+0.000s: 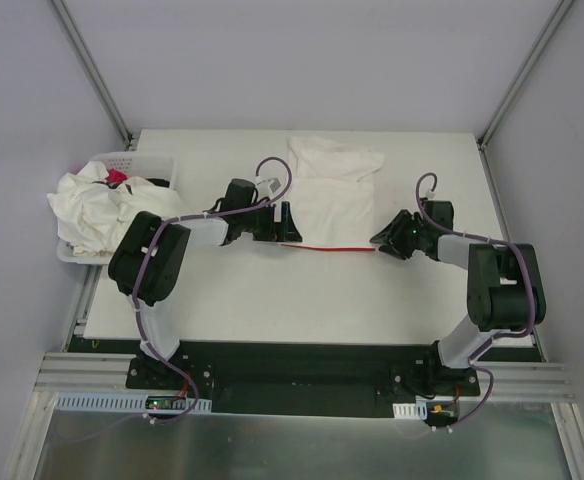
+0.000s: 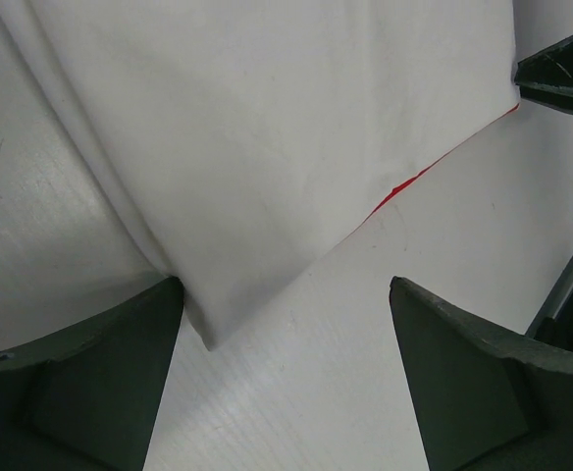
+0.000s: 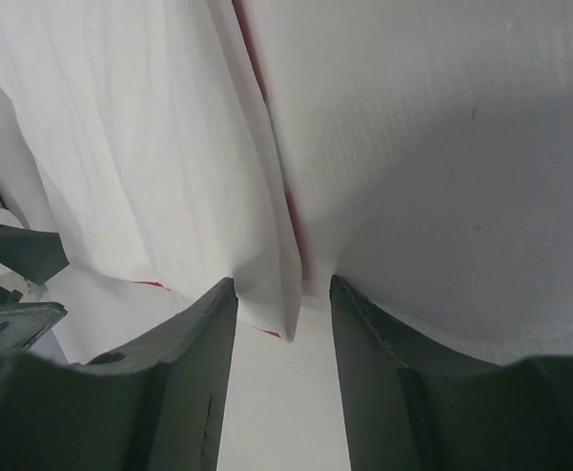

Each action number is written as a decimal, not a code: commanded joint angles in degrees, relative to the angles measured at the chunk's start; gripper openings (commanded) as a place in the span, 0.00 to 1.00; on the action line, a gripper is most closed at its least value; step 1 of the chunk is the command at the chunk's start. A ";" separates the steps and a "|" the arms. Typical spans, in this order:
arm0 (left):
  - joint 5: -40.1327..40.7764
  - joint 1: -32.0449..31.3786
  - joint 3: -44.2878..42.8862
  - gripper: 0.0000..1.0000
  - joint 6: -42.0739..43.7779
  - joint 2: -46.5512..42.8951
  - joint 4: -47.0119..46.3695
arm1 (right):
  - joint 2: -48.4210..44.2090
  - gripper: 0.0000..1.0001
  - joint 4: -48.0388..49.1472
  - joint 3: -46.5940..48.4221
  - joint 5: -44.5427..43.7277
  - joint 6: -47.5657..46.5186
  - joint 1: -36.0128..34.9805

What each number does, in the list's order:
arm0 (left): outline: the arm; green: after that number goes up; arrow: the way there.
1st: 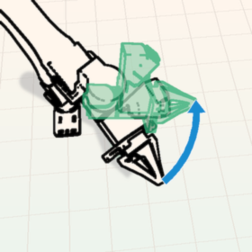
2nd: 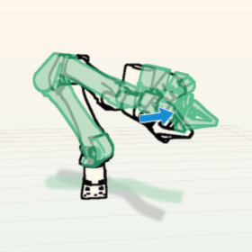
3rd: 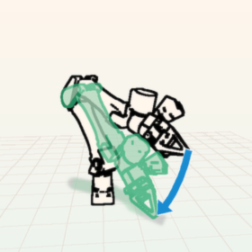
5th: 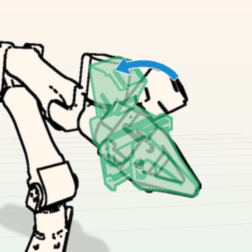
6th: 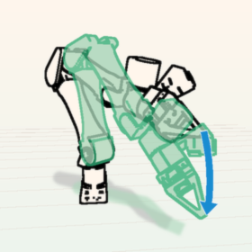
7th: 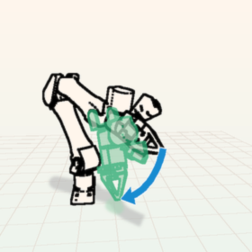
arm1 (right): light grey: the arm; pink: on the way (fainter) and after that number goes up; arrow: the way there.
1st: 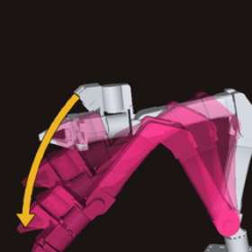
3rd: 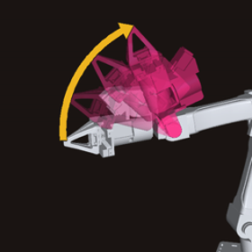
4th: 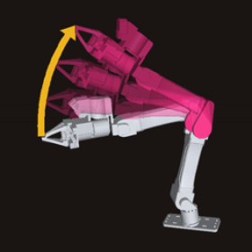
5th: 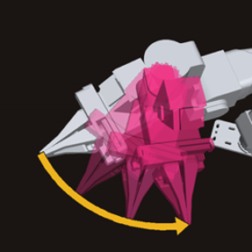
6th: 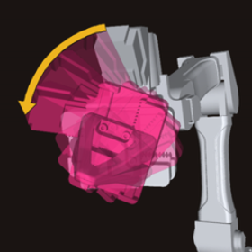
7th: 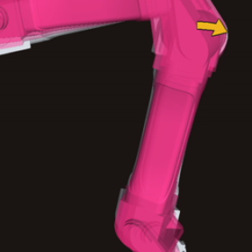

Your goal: Fold and stack the t-shirts

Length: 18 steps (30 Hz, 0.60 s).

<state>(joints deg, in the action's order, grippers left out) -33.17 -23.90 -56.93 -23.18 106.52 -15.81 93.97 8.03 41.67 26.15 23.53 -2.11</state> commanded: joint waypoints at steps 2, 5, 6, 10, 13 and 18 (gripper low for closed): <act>-2.16 0.26 -0.99 0.86 -0.11 1.50 -0.97 | 2.61 0.46 1.81 2.10 -1.01 0.64 -1.49; -2.43 0.35 -1.08 0.85 -0.20 1.94 -0.97 | 3.67 0.46 2.16 2.62 -1.28 0.99 -2.28; -2.69 0.35 -1.26 0.85 -0.29 2.02 -1.06 | 4.02 0.46 2.42 2.71 -1.19 1.17 -2.55; -3.31 0.35 -1.35 0.85 -0.73 2.90 -1.50 | 4.55 0.46 2.95 2.63 -1.10 1.52 -3.07; -3.92 0.35 -1.17 0.85 -1.52 3.43 -2.46 | 4.81 0.46 3.57 2.28 -1.63 1.96 -3.25; -4.89 0.35 -0.91 0.85 -2.48 4.13 -3.17 | 5.34 0.46 4.62 2.10 -1.45 2.49 -3.69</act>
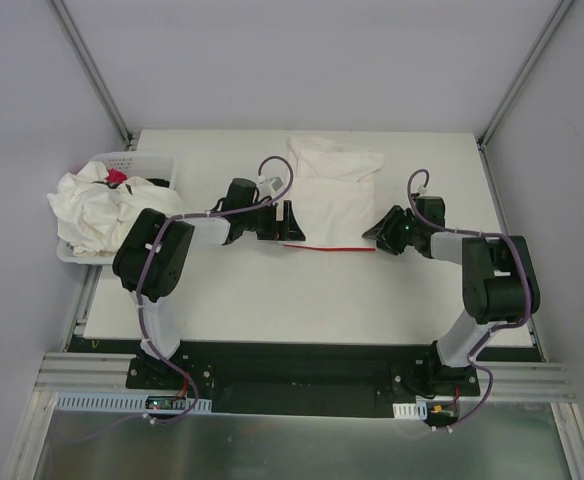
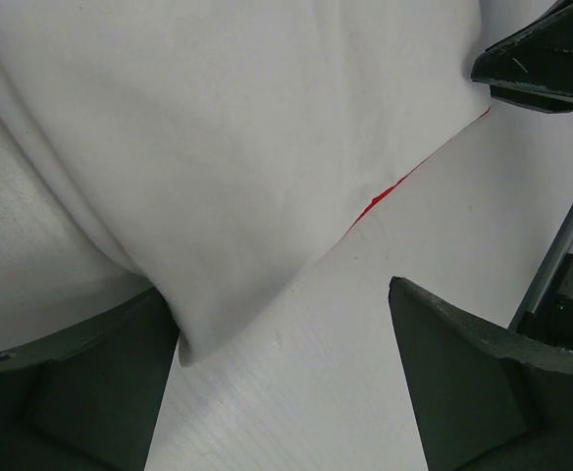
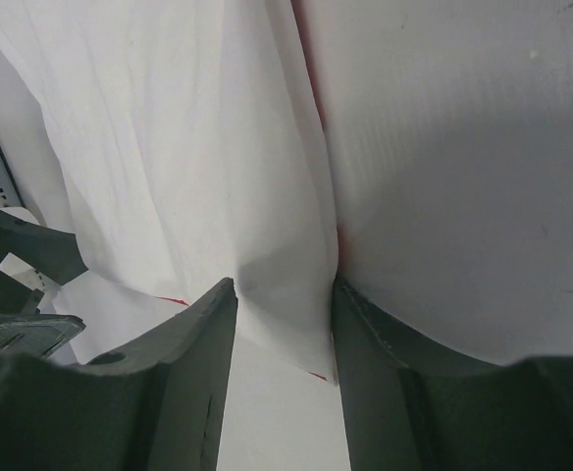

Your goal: Fold and stack the t-shirts

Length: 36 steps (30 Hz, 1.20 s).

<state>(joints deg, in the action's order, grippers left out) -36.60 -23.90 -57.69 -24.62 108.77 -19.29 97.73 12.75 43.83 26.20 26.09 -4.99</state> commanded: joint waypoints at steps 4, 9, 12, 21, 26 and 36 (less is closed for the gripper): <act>-1.54 0.35 0.30 0.84 -1.13 1.80 0.13 | 1.76 0.42 0.34 -0.33 -1.94 0.28 -0.89; -1.98 0.35 0.47 0.76 -1.39 1.97 -0.14 | 2.55 0.39 1.57 0.02 -1.59 0.98 -1.07; -3.12 0.35 0.04 0.62 -1.39 2.67 -0.22 | 3.25 0.37 2.01 0.11 -1.59 1.25 -1.33; -3.65 0.35 -0.58 0.14 -1.57 4.34 -0.22 | 4.48 0.24 2.63 0.20 -1.06 1.69 -1.68; -3.74 0.35 -0.58 0.14 -1.22 4.70 0.21 | 4.75 0.01 2.89 -0.06 -0.88 1.86 -1.60; -1.55 -0.35 3.90 0.12 -2.36 0.40 0.22 | 1.50 0.01 4.03 -4.45 0.17 2.30 -1.60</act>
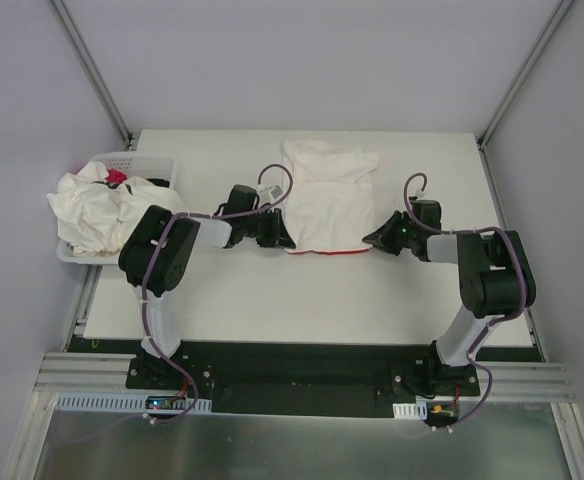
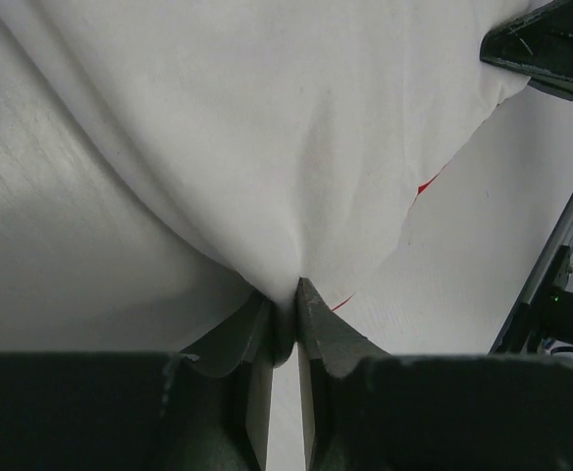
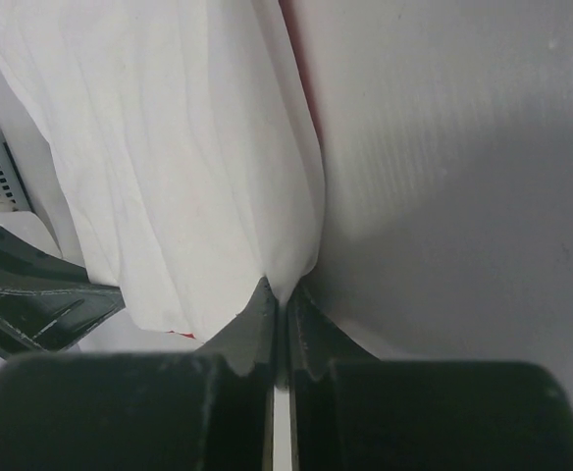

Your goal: Fold and stack the t-shirts

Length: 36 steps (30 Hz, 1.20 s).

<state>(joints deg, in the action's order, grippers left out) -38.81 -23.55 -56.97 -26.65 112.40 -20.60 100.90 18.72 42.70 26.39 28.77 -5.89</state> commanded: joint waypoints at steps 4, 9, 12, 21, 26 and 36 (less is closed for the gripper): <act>1.54 -2.29 7.65 0.10 -2.08 -6.48 1.00 | -4.39 0.01 -2.11 -6.57 0.94 -0.56 -0.61; 3.21 -5.01 15.56 0.09 -3.75 -12.71 0.65 | -10.19 0.01 -3.33 -11.93 2.08 -1.35 -0.70; 4.18 -6.33 19.52 0.08 -4.81 -16.75 0.56 | -16.51 0.01 -6.14 -16.14 2.44 -2.75 -0.70; 9.80 -8.44 23.92 0.09 -4.46 -33.27 8.10 | -41.73 0.01 -20.91 -22.84 -1.16 -6.62 -0.70; 11.47 -8.53 21.20 0.10 -2.62 -36.99 11.81 | -44.57 0.01 -23.20 -20.55 -1.35 -6.63 -0.70; 13.32 -8.53 15.67 0.10 -0.86 -36.02 13.22 | -40.26 0.01 -21.09 -12.38 -2.66 -6.89 -0.79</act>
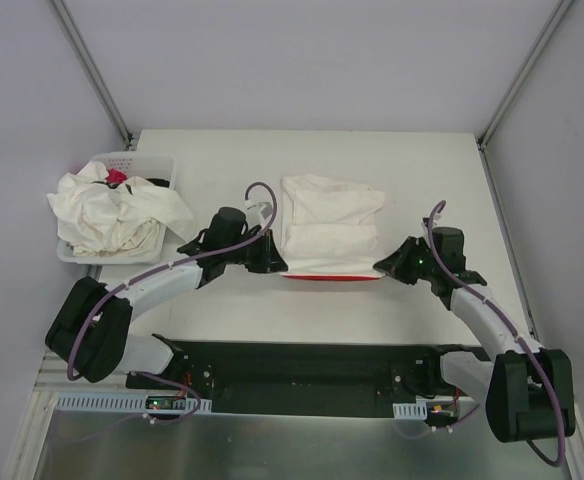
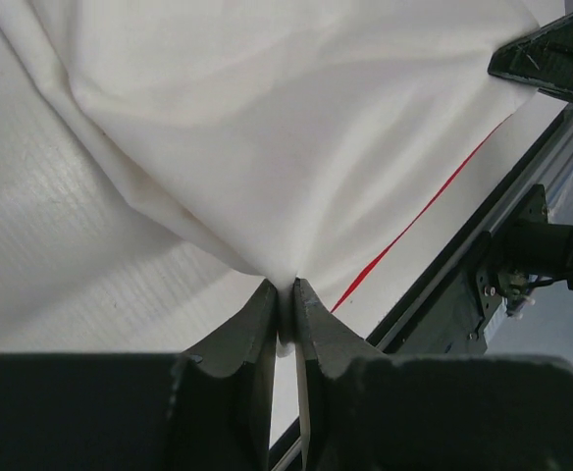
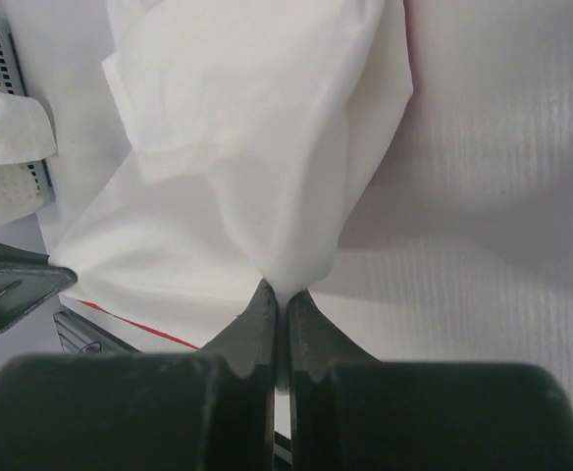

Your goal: Fold and stack the t-shirts

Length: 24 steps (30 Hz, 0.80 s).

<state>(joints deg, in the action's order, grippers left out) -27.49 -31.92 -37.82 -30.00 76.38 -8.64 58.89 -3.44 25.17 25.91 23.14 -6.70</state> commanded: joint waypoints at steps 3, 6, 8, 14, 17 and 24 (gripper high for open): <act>2.61 -0.16 -4.89 0.10 3.28 1.05 1.44 | 3.59 0.01 1.25 7.78 -2.09 -0.90 0.11; 3.31 -0.07 -6.56 0.10 4.07 2.28 1.52 | 5.44 0.01 1.25 10.51 -2.62 -1.08 0.02; 3.92 -0.07 -8.58 0.10 4.86 3.16 1.96 | 6.84 0.01 1.07 12.61 -2.88 -1.25 0.02; 5.16 0.72 -14.99 0.11 6.18 4.83 3.81 | 10.53 0.01 0.98 17.54 -3.32 -1.43 0.02; 5.78 1.68 -18.15 0.12 6.79 5.18 5.04 | 12.73 0.01 1.07 20.26 -3.23 -1.51 0.02; 4.81 4.93 -24.05 0.14 7.50 7.47 7.06 | 17.66 0.01 1.59 26.24 -3.67 -0.55 0.02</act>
<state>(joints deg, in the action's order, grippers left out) -22.63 -28.86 -58.22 -24.01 82.63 -3.07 75.05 -3.81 46.74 23.16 22.41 -6.70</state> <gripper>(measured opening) 0.142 0.031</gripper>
